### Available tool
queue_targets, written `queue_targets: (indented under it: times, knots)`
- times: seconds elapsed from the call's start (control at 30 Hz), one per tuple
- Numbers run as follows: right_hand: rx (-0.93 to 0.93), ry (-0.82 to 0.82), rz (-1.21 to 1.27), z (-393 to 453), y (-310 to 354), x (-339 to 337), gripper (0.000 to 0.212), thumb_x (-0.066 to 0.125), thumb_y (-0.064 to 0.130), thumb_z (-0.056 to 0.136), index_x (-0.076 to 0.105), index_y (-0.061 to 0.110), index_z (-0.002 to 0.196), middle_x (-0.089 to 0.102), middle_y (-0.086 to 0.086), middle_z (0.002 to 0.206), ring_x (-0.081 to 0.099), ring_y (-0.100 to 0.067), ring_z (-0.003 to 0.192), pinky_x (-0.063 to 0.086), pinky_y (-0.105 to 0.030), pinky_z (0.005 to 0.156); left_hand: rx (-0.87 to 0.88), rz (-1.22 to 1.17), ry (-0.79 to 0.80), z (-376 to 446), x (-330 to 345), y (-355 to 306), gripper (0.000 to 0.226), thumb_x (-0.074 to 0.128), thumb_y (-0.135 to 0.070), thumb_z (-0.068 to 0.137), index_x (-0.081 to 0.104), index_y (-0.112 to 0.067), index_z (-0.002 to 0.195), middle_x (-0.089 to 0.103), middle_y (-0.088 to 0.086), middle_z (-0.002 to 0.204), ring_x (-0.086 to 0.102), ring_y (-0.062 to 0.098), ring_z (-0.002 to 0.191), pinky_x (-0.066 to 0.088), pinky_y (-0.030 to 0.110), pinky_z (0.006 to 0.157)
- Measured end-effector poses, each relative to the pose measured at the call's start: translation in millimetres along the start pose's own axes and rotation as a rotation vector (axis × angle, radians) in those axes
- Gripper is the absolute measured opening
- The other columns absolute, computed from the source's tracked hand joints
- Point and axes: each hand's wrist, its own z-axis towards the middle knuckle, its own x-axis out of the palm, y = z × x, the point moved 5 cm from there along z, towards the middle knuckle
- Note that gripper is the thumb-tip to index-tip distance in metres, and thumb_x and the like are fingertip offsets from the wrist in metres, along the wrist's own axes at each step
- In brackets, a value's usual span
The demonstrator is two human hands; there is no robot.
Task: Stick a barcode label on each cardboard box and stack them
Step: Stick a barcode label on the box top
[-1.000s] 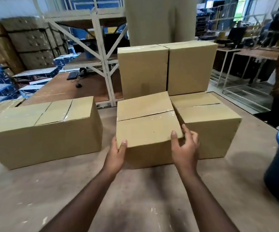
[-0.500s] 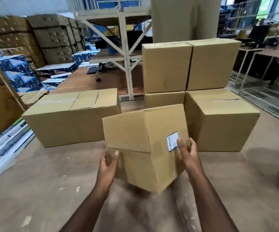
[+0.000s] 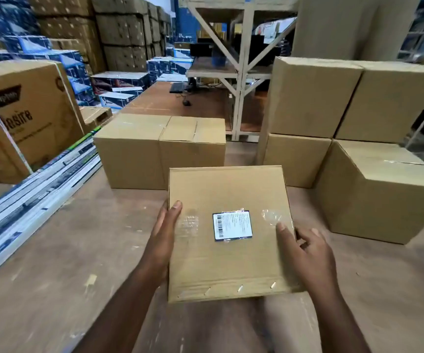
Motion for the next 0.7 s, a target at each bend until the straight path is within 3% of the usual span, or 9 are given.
queue_targets:
  times: [0.1, 0.27, 0.37, 0.43, 0.5, 0.53, 0.6, 0.63, 0.7]
  knots:
    - [-0.084, 0.001, -0.219, -15.7, 30.4, -1.2, 0.043, 0.050, 0.065, 0.097, 0.069, 0.038, 0.124, 0.059, 0.004, 0.103, 0.057, -0.017, 0.093, 0.045, -0.034, 0.077, 0.014, 0.216, 0.009, 2.8, -19.8, -8.9, 0.044, 0.072, -0.029, 0.093, 0.055, -0.024, 0.133, 0.076, 0.000, 0.115, 0.075, 0.023, 0.102, 0.059, 0.045, 0.090]
    - [-0.065, 0.189, -0.310, -31.7, 41.7, 19.8, 0.051, 0.052, 0.068, 0.093, 0.053, 0.034, 0.131, 0.054, 0.001, 0.124, 0.060, -0.028, 0.117, 0.047, -0.038, 0.089, -0.004, 0.606, 0.119, 25.4, -35.7, -13.4, 0.050, 0.075, -0.045, 0.089, 0.054, -0.028, 0.131, 0.074, -0.011, 0.115, 0.074, 0.006, 0.097, 0.060, 0.034, 0.087]
    - [-0.072, 0.152, -0.223, -36.7, 37.7, 28.0, 0.069, 0.057, 0.063, 0.094, 0.037, 0.036, 0.154, 0.019, 0.008, 0.169, 0.027, -0.023, 0.153, 0.033, -0.042, 0.117, 0.032, 0.742, 0.176, 45.1, -32.0, -16.3, 0.064, 0.074, -0.060, 0.083, 0.052, -0.032, 0.135, 0.071, -0.017, 0.119, 0.071, 0.002, 0.101, 0.058, 0.034, 0.091]
    - [-0.072, 0.230, -0.127, -32.6, 39.9, 36.9, 0.079, 0.061, 0.061, 0.094, 0.030, 0.036, 0.161, 0.000, 0.018, 0.173, 0.011, -0.015, 0.159, 0.023, -0.038, 0.122, 0.056, 0.856, 0.194, 56.0, -31.5, -18.1, 0.065, 0.071, -0.068, 0.080, 0.053, -0.035, 0.133, 0.068, -0.020, 0.120, 0.069, 0.002, 0.104, 0.056, 0.032, 0.093]
    - [-0.085, 0.307, -0.070, -25.1, 39.2, 47.5, 0.078, 0.063, 0.060, 0.094, 0.034, 0.033, 0.161, 0.002, 0.017, 0.173, 0.013, -0.013, 0.159, 0.022, -0.031, 0.120, 0.070, 0.933, 0.197, 62.9, -28.3, -22.9, 0.064, 0.066, -0.071, 0.082, 0.053, -0.037, 0.134, 0.066, -0.019, 0.126, 0.065, 0.003, 0.111, 0.053, 0.030, 0.094]
    - [-0.112, 0.323, -0.095, -20.1, 38.4, 51.4, 0.077, 0.062, 0.061, 0.094, 0.035, 0.032, 0.160, 0.004, 0.016, 0.173, 0.012, -0.015, 0.159, 0.021, -0.031, 0.122, 0.082, 0.962, 0.210, 65.3, -26.2, -24.0, 0.068, 0.064, -0.072, 0.084, 0.049, -0.037, 0.140, 0.061, -0.015, 0.139, 0.061, 0.006, 0.122, 0.050, 0.031, 0.101]
    - [-0.170, 0.361, -0.173, -6.4, 36.0, 55.4, 0.075, 0.057, 0.066, 0.094, 0.036, 0.036, 0.159, 0.008, 0.016, 0.173, 0.009, -0.021, 0.160, 0.017, -0.038, 0.126, 0.133, 1.122, 0.216, 61.8, -18.9, -26.8, 0.089, 0.057, -0.074, 0.087, 0.024, -0.034, 0.159, 0.024, -0.009, 0.167, 0.029, 0.012, 0.151, 0.029, 0.038, 0.121]
    - [-0.183, 0.381, -0.184, 1.7, 34.9, 55.7, 0.073, 0.056, 0.068, 0.094, 0.038, 0.038, 0.158, 0.010, 0.017, 0.172, 0.008, -0.023, 0.160, 0.015, -0.039, 0.127, 0.190, 1.229, 0.223, 56.9, -14.0, -27.3, 0.096, 0.053, -0.076, 0.087, 0.012, -0.033, 0.162, 0.005, -0.010, 0.170, 0.008, 0.012, 0.156, 0.017, 0.042, 0.125]
    - [-0.186, 0.400, -0.160, 16.5, 31.3, 54.1, 0.072, 0.057, 0.070, 0.092, 0.043, 0.039, 0.155, 0.016, 0.020, 0.170, 0.011, -0.023, 0.160, 0.015, -0.040, 0.128, 0.328, 1.368, 0.299, 42.9, 0.5, -25.9, 0.097, 0.049, -0.080, 0.085, 0.013, -0.033, 0.162, -0.002, -0.011, 0.171, -0.006, 0.010, 0.156, 0.005, 0.045, 0.127]
